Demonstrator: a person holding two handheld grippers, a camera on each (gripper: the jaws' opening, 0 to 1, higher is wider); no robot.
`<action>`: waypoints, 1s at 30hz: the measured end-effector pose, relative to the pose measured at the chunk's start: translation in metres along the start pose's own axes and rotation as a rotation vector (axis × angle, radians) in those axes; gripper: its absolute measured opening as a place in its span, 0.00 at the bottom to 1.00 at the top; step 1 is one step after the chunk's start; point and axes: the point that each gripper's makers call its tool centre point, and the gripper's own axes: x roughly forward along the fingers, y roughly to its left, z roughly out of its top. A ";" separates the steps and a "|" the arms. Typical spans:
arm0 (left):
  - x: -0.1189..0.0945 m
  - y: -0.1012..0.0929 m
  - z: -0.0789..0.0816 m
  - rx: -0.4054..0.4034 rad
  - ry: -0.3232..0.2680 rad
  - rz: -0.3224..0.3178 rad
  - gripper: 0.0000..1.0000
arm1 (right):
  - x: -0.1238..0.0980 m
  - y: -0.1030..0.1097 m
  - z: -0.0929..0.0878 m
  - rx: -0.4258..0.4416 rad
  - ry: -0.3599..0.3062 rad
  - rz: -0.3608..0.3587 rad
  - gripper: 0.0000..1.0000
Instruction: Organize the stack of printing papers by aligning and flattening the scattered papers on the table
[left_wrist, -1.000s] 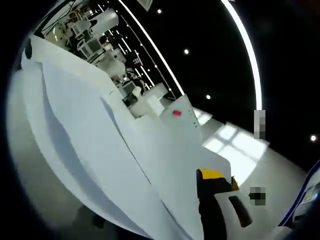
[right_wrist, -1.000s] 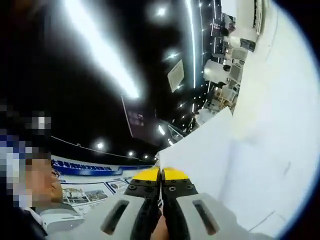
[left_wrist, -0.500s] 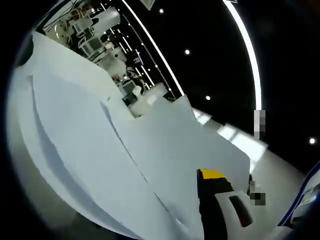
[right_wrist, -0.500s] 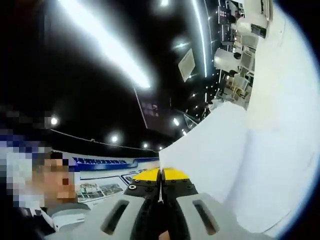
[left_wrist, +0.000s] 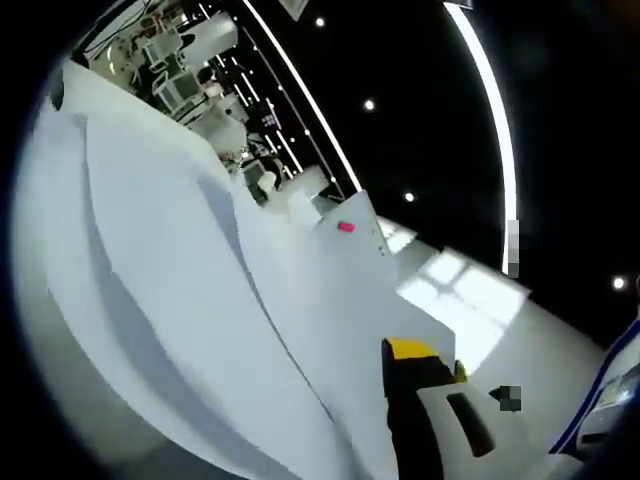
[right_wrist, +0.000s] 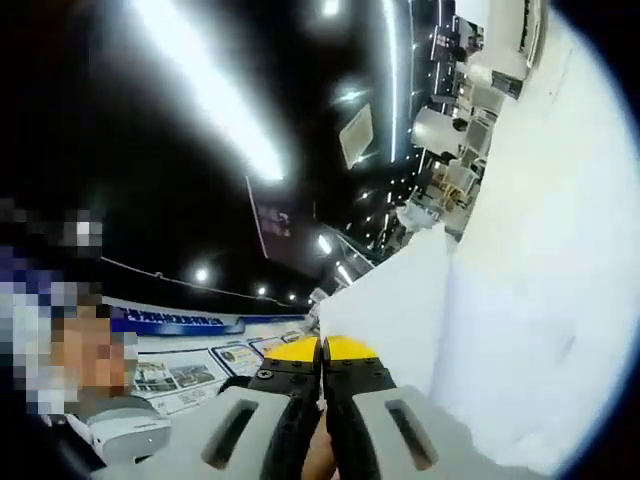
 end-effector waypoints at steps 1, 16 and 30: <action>0.000 0.000 0.000 0.002 0.000 0.001 0.35 | 0.001 -0.001 -0.002 -0.001 0.002 -0.004 0.00; 0.000 0.000 -0.002 0.023 0.004 0.008 0.32 | -0.006 -0.023 0.020 -0.026 -0.015 -0.089 0.00; -0.001 -0.001 -0.003 0.061 0.007 0.015 0.27 | -0.009 -0.035 0.012 -0.060 0.052 -0.184 0.00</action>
